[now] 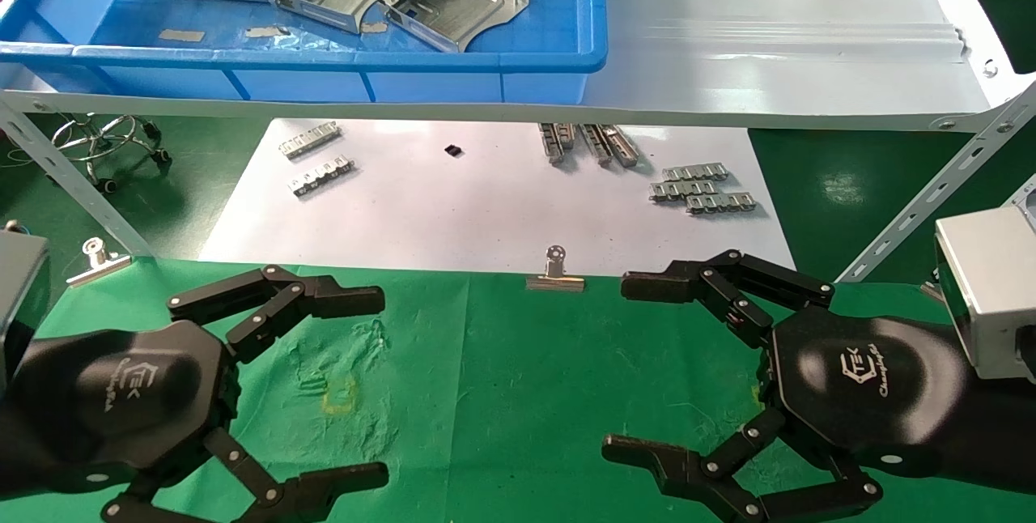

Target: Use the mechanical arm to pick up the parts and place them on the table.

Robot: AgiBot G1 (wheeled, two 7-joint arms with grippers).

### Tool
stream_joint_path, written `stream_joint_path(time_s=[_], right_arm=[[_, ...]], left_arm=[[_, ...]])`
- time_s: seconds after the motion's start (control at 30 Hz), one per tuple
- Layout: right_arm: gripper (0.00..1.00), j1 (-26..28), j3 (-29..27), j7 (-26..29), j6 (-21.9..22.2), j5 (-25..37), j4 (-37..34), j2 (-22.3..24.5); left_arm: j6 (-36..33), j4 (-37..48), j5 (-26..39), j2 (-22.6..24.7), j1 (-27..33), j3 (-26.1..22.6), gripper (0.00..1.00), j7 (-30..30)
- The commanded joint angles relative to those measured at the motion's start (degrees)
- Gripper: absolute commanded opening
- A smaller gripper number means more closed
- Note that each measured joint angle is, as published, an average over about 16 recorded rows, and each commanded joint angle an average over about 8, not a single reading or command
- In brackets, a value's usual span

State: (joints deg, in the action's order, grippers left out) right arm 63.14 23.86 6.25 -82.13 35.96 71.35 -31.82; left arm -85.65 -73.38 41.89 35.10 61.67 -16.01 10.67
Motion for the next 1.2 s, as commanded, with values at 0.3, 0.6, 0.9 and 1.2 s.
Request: stream_joint_path(time_s=[0.3,0.6,0.9,1.2], right_arm=[[0.98,0.0,0.0,0.0,0.0,0.0,0.0,0.0],[0.0,0.0,0.0,0.0,0.0,0.0,0.0,0.0],[0.0,0.0,0.0,0.0,0.0,0.0,0.0,0.0],[0.0,0.0,0.0,0.0,0.0,0.0,0.0,0.0]], left_arm=[[0.0,0.0,0.0,0.0,0.0,0.0,1.0,0.0],[0.03,0.01,-0.01,-0.01,-0.01,0.01,1.0,0.02],[3.93,1.77,0.58,1.36,1.41,0.51,1.0,0.32],[12.12,5.77,3.34,5.67,7.41,0.37,1.0,1.75]])
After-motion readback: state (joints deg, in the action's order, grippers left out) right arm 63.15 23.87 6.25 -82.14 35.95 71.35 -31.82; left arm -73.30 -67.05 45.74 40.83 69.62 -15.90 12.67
